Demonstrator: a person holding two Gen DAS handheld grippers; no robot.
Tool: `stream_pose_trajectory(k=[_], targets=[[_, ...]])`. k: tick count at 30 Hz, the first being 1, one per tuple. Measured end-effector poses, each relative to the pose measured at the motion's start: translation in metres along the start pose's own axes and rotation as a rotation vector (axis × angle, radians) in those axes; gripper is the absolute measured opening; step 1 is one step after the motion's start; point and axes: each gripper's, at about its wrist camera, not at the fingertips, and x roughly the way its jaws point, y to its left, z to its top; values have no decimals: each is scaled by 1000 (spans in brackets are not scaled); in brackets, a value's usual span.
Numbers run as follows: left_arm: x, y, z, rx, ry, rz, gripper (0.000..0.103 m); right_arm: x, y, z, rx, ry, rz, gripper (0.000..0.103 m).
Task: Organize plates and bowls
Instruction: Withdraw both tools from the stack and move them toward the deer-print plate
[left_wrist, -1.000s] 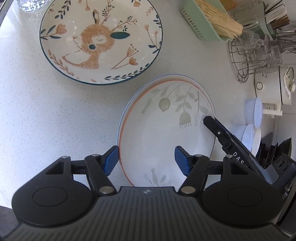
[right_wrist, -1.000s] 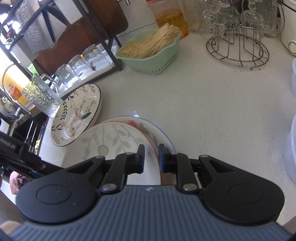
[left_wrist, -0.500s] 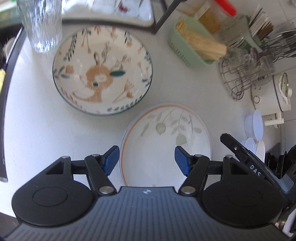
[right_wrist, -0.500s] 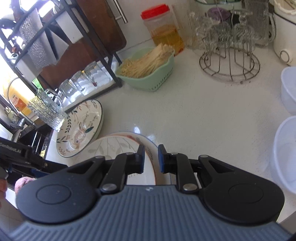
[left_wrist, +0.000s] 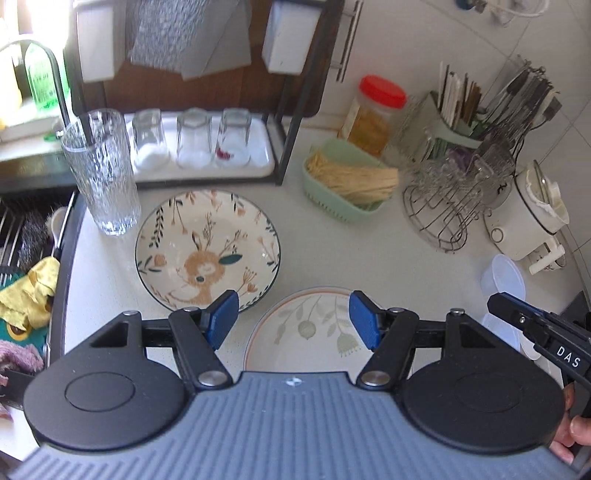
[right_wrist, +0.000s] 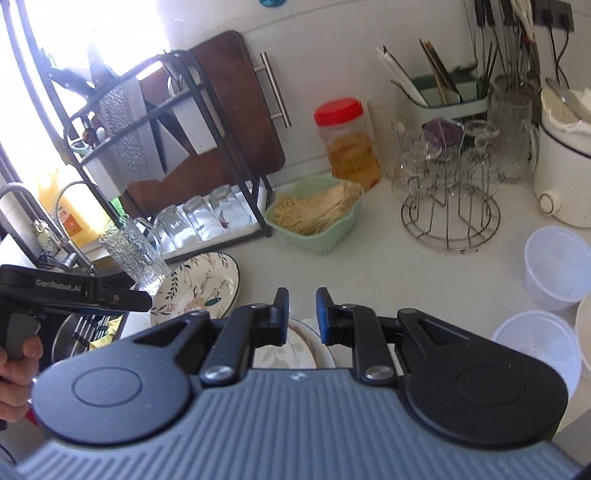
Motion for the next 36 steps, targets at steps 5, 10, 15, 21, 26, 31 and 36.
stream_pose_trajectory(k=[5, 10, 15, 21, 26, 31, 36], targets=[[-24, -21, -18, 10, -29, -2, 71, -25, 1, -3, -3, -37, -6, 20], [-42, -49, -45, 35, -57, -20, 71, -45, 4, -18, -28, -64, 9, 20], [-48, -73, -65, 66, -87, -16, 71, -55, 0, -38, -45, -43, 37, 20], [-52, -88, -79, 65, -99, 8, 71, -62, -8, -49, -100, -12, 60, 20], [-54, -94, -92, 57, -105, 42, 71, -69, -12, -52, -133, -8, 88, 20], [-60, -86, -99, 27, -116, 110, 71, -73, -14, -57, -146, 3, 105, 20], [-65, -73, -103, 3, -111, 153, 71, -67, -5, -63, -167, 29, 138, 20]])
